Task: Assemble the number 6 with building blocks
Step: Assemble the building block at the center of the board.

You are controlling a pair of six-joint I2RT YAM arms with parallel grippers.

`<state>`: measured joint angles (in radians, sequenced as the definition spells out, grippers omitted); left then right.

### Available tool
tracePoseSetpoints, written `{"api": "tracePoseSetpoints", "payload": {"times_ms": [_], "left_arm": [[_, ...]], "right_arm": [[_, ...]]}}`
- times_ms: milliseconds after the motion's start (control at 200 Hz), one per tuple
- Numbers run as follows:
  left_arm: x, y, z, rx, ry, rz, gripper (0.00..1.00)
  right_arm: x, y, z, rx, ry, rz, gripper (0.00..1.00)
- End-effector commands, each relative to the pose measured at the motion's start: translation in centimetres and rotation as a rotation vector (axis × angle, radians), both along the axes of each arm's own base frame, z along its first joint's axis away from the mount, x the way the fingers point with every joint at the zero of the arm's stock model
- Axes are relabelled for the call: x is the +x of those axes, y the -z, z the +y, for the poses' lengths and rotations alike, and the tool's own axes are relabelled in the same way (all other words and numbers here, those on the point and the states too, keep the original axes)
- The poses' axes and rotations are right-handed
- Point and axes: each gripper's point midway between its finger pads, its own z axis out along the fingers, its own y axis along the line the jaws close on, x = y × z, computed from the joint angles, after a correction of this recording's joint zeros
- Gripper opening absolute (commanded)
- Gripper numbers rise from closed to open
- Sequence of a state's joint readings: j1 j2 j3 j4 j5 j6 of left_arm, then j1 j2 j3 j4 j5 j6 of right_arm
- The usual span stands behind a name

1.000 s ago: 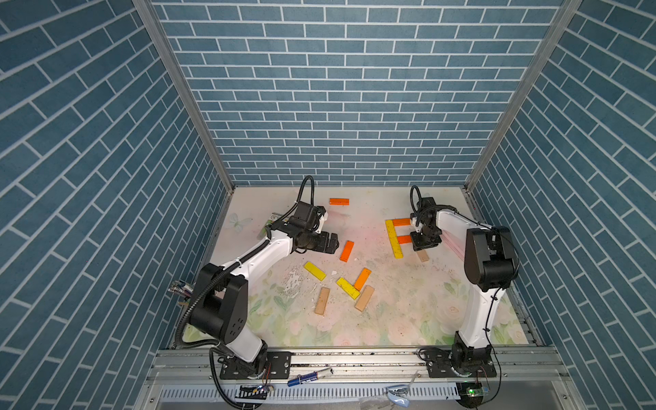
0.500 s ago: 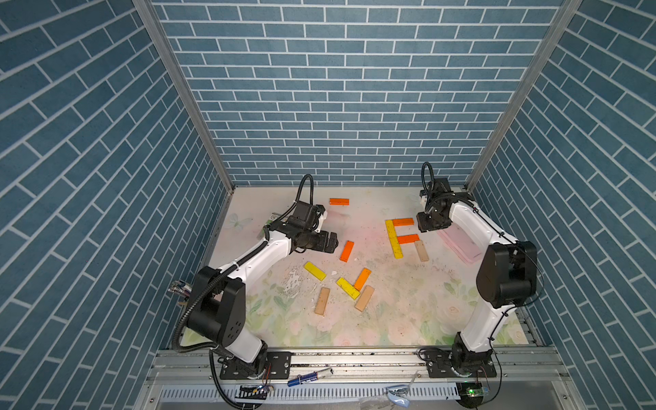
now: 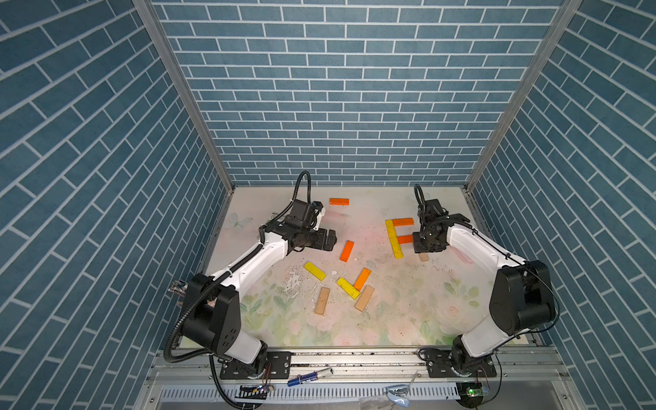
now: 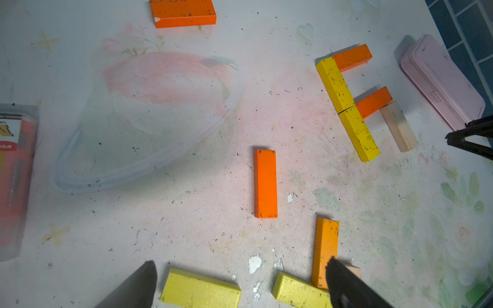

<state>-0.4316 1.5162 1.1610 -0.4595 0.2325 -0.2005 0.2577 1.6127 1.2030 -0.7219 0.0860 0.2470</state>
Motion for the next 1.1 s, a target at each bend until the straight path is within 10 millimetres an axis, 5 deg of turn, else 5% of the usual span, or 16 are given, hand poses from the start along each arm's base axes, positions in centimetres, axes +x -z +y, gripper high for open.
{"api": "tracePoseSetpoints", "payload": {"times_ms": [0,170,495,1095], "left_arm": [[-0.3,-0.4,0.2,0.017,0.001,-0.008,0.99],[-0.2,0.2,0.1,0.020,0.005,0.012,0.99],[0.0,1.3,-0.2,0.029,0.011,0.040,0.99],[0.0,1.3,-0.3,0.021,0.016,0.045,0.99]], "right_arm": [[1.7,0.1,-2.7,0.022,0.154,-0.032,0.44],[3.7,2.2,-4.9,0.024,0.202,0.015,0.32],[6.4,4.7,-6.1,0.040,0.187,0.080,0.28],[5.9,7.7,-5.2,0.065,0.147,0.167,0.28]]}}
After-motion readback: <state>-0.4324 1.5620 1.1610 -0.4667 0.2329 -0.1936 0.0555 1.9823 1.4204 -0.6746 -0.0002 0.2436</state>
